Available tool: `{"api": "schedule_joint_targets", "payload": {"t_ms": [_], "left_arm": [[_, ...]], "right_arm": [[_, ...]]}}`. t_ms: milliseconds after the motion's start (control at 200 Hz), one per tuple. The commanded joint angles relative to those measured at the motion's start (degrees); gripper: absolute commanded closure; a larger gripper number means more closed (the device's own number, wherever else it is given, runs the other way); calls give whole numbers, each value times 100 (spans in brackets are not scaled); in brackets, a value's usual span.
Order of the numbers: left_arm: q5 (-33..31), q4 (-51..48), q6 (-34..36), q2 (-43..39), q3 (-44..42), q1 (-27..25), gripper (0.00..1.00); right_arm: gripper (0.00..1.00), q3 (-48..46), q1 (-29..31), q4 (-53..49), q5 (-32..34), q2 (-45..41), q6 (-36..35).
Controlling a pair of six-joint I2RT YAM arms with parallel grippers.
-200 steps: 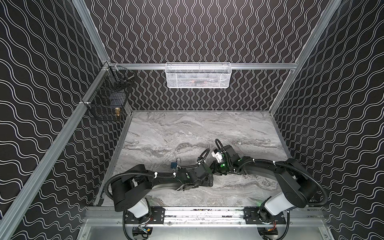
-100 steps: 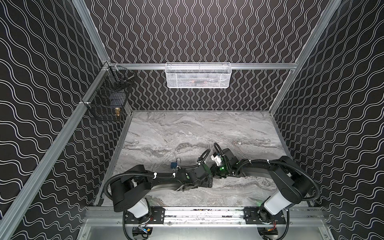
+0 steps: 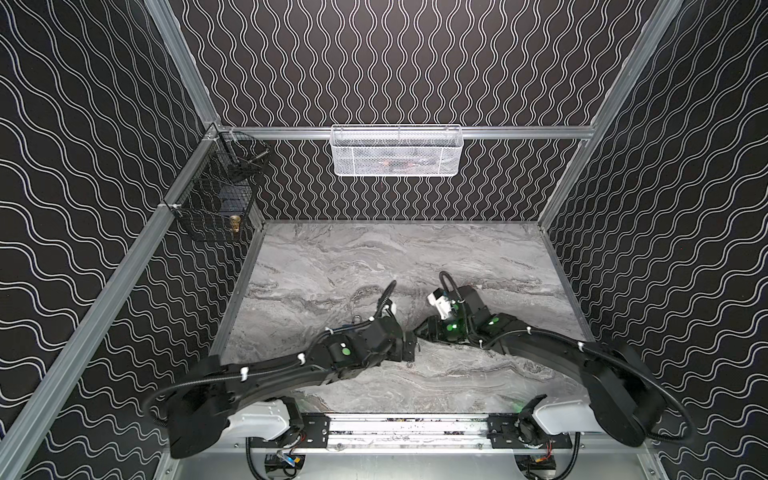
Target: Unlock with the key
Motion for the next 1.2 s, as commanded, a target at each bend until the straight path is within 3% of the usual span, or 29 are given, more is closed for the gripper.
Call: {"api": "schedule_joint_targets", "payload": {"t_ms": [0,110,240,380,465,606,706,771,856,916,991,1051,1106,1131,1191], "left_arm": [[-871,-1079,590,-420,81,571,2],[-1856,-1805,823,-634,282,1665,1],[-2733,-1242,1435,-409,216,3153,1],[-3275,825,2760,306,-314,4272,1],[-2673,1763,3241,674,-580,4863,2],[-2037,4335,4211,965,-1568,5035,1],[-1441,6440,4605,1240,-2371,5035,1],[-1155,7208,4815,1606,-2560,5036,1],[-1140,7851,4927,2155,-2577,5044,1],[-819,7531,4945,2129,-2484,5044,1],[-650,7635,5078,2288,-2405,5044,1],[-303,7451,5122,2407,-2352,5044,1],[-378,8145,5250,2872,-2352,5044,1],[-368,7999,5221,2821,-2313,5048,1],[-366,7058,4996,2633,-2043,5097,1]], "right_arm": [[46,186,-526,-977,842,-481,-463],[29,407,-1507,-1385,1648,-1162,-773],[2,297,-2122,-978,3770,-1786,-1068],[1,-491,-2792,447,5259,-1952,-1355],[1,-960,-3322,1407,5458,-1613,-1567],[1,-1365,-3906,2720,5134,-595,-1748],[1,-1846,-3926,4480,4779,166,-2157],[1,-1662,-3930,4454,4270,266,-2444],[1,-2010,-3940,5764,3720,507,-2913],[1,-2169,-3961,6396,3536,729,-3065],[1,-2426,-3923,6660,2818,822,-3351],[1,-2696,-3906,8038,2778,1298,-3415],[1,-2392,-3918,6884,3004,1008,-3265],[1,-2300,-3886,6495,3081,921,-3298],[1,-2536,-3833,7593,3132,1242,-3417]]}}
